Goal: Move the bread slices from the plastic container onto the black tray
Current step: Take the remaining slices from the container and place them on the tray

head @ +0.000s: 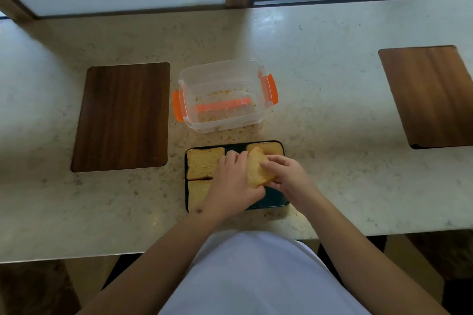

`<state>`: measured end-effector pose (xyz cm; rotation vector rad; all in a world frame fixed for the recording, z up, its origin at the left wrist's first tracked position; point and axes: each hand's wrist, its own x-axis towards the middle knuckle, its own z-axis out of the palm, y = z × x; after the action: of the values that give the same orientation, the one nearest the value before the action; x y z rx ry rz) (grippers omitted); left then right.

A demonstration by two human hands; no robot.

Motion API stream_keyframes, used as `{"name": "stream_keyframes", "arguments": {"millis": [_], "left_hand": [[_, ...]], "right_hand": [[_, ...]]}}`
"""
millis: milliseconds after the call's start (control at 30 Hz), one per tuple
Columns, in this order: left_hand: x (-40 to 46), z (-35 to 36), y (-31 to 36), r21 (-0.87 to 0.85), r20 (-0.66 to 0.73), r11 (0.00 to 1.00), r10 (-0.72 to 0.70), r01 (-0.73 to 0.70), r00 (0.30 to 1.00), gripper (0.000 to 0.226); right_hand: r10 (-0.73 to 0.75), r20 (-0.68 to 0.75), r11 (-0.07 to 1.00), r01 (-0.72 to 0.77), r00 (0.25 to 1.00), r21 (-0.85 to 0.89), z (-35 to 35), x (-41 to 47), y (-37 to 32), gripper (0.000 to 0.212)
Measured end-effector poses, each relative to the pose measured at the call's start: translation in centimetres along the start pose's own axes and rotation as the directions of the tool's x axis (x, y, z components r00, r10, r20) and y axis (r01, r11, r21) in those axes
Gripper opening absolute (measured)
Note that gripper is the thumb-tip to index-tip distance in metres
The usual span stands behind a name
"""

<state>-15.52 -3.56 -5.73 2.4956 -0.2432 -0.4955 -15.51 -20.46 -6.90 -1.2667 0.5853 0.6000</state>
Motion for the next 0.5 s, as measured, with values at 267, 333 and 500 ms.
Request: {"name": "stream_keyframes", "arguments": {"millis": [267, 333, 500], "left_hand": [[0.1, -0.2, -2.6, -0.72, 0.353, 0.425, -0.457, 0.549, 0.816, 0.061], [-0.4, -0.1, -3.1, -0.784, 0.405, 0.282, -0.443, 0.553, 0.8, 0.049], [-0.8, -0.8, -3.4, -0.793, 0.419, 0.291, -0.378, 0.536, 0.825, 0.03]], "right_hand": [[0.021, -0.082, 0.993, -0.011, 0.996, 0.117, -1.9, -0.8, 0.1, 0.027], [0.021, -0.095, 0.991, -0.008, 0.995, 0.133, -2.2, -0.9, 0.7, 0.029], [-0.035, -0.212, 0.988, 0.002, 0.977, -0.157, -1.8, -1.3, 2.4, 0.019]]}}
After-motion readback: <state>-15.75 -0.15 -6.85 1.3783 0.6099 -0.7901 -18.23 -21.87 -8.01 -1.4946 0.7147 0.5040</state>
